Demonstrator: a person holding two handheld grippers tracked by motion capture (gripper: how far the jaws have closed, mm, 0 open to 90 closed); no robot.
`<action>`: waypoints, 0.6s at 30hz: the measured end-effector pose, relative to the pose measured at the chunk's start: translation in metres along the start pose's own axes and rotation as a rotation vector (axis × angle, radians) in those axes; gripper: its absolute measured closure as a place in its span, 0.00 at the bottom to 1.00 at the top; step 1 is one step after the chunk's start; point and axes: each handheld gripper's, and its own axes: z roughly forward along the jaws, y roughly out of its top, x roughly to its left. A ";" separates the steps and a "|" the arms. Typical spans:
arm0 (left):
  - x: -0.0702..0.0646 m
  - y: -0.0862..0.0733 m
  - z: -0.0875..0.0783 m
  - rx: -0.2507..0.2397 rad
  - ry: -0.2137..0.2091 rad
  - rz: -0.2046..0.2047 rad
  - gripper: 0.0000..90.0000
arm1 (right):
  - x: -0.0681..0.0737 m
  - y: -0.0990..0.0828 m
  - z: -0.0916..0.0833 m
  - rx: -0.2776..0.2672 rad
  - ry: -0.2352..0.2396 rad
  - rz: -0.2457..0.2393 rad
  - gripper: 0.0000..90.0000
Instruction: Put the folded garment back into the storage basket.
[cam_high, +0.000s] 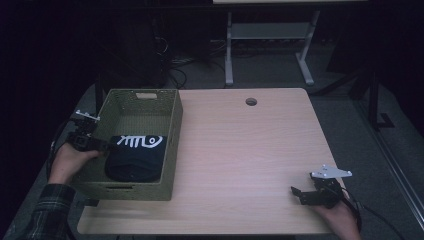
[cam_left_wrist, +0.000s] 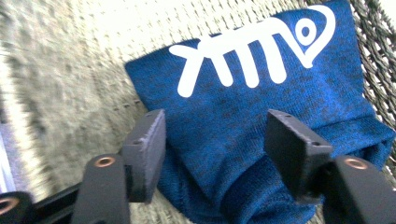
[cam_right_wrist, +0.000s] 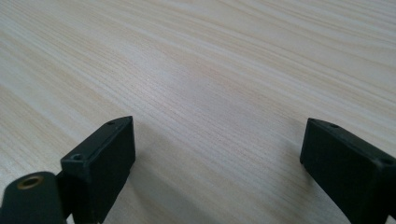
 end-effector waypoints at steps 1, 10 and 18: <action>0.000 0.000 0.000 0.000 0.000 0.000 0.40 | 0.000 0.000 0.000 0.000 0.000 0.000 0.11; -0.007 -0.002 -0.010 -0.068 0.012 0.032 0.23 | 0.000 0.000 0.000 0.000 0.000 0.000 0.11; -0.020 0.005 -0.013 -0.118 0.020 0.047 0.15 | 0.000 0.000 0.000 0.001 0.001 -0.001 0.11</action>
